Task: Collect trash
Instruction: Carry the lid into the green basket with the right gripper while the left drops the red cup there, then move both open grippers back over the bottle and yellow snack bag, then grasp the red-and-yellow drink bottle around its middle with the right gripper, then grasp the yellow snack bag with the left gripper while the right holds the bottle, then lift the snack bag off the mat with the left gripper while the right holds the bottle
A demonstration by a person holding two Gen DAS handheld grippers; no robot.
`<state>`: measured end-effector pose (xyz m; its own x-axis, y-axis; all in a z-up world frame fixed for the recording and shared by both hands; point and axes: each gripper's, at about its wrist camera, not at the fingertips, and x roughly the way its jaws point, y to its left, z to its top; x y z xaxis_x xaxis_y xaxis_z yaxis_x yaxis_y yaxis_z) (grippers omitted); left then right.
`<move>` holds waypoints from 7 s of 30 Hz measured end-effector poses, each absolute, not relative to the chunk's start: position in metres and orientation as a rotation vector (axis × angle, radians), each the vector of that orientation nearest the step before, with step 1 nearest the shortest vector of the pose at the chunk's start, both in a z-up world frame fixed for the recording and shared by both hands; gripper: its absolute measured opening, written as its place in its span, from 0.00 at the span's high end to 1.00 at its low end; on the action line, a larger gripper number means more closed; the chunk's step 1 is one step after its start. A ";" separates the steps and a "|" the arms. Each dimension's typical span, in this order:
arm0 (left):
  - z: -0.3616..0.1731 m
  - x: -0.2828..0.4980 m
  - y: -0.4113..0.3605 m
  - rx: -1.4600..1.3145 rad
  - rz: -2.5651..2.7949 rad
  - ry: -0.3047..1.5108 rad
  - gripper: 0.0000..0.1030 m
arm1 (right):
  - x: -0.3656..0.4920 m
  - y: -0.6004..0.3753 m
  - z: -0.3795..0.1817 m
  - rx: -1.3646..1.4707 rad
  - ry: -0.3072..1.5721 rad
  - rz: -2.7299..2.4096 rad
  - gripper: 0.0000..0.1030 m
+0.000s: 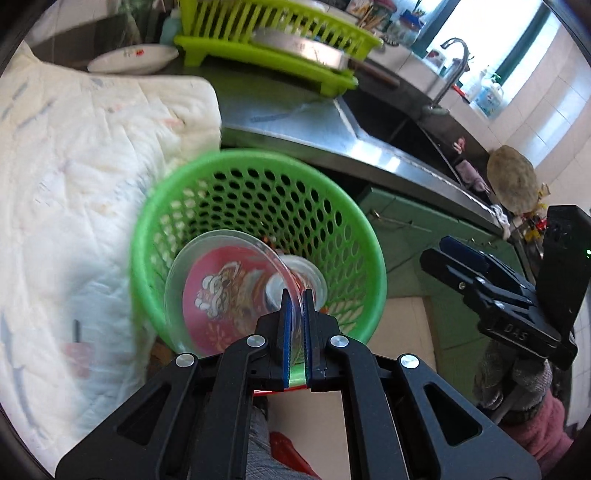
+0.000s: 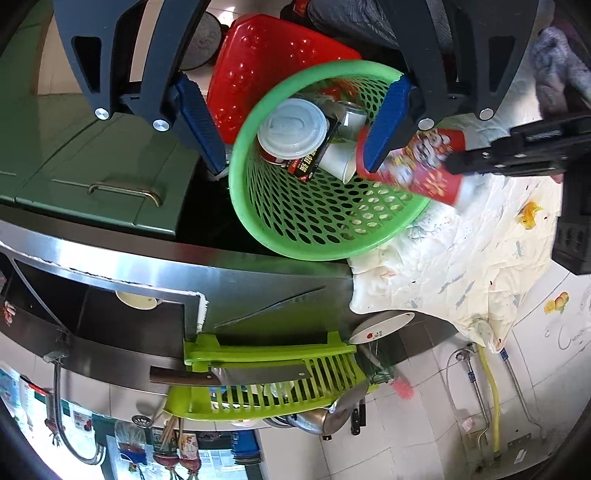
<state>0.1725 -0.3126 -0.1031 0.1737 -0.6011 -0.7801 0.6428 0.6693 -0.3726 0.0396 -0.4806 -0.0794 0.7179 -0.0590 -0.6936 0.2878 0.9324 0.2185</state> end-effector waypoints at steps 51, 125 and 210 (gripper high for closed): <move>-0.037 0.141 0.011 -0.303 -0.213 0.918 0.36 | 0.124 -0.300 -0.048 0.220 0.760 0.208 0.19; -0.048 0.112 0.201 -0.382 0.231 0.839 0.24 | 0.233 0.063 -0.058 -0.629 0.883 0.922 0.30; -0.072 0.389 0.003 0.249 -0.163 0.774 0.28 | 0.186 -0.282 -0.051 0.001 0.891 0.256 0.30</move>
